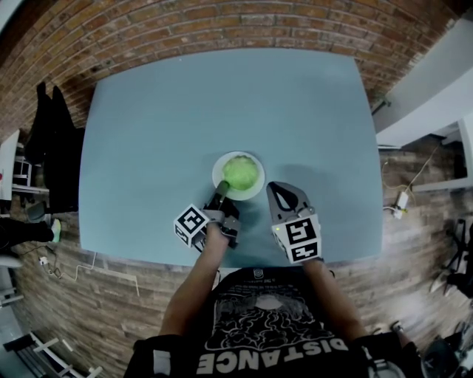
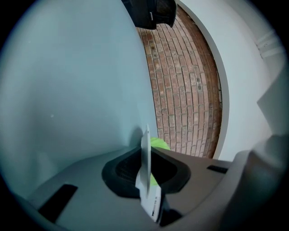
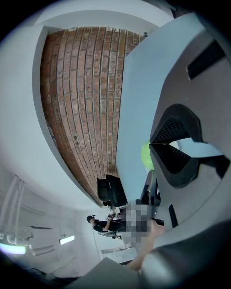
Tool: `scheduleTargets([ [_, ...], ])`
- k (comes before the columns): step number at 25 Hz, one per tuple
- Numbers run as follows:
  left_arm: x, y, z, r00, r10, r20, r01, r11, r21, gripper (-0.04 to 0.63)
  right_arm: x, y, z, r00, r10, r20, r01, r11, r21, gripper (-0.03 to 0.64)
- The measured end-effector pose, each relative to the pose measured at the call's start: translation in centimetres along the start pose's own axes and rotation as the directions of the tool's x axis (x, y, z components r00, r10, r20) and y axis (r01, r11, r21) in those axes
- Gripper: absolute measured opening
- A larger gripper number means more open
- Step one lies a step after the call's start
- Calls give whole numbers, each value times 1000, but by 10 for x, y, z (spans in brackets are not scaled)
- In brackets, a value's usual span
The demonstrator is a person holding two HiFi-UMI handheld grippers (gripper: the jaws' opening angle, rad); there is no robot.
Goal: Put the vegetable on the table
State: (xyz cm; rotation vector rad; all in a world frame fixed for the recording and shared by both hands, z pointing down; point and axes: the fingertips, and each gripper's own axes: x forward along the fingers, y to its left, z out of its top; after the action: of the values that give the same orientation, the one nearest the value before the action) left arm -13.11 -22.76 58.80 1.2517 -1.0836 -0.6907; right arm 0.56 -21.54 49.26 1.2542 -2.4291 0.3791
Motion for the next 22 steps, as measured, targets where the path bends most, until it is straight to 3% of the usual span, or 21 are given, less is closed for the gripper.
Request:
scheduleTargets([
  [8,0,2,3,998,50,27,-51,998,36,40,0,2,-5,1000,22,-11,-22,1000,8,8],
  [15,-3,2,6,991,124,42,-129,979,159,40,0,1,-7,1000,26,-13,-26,1000,16,8],
  [22,-3,-1,7,989,143,43,-149,960,236,40,-2,-2,-10,1000,20,-16,-19,999,26,8],
])
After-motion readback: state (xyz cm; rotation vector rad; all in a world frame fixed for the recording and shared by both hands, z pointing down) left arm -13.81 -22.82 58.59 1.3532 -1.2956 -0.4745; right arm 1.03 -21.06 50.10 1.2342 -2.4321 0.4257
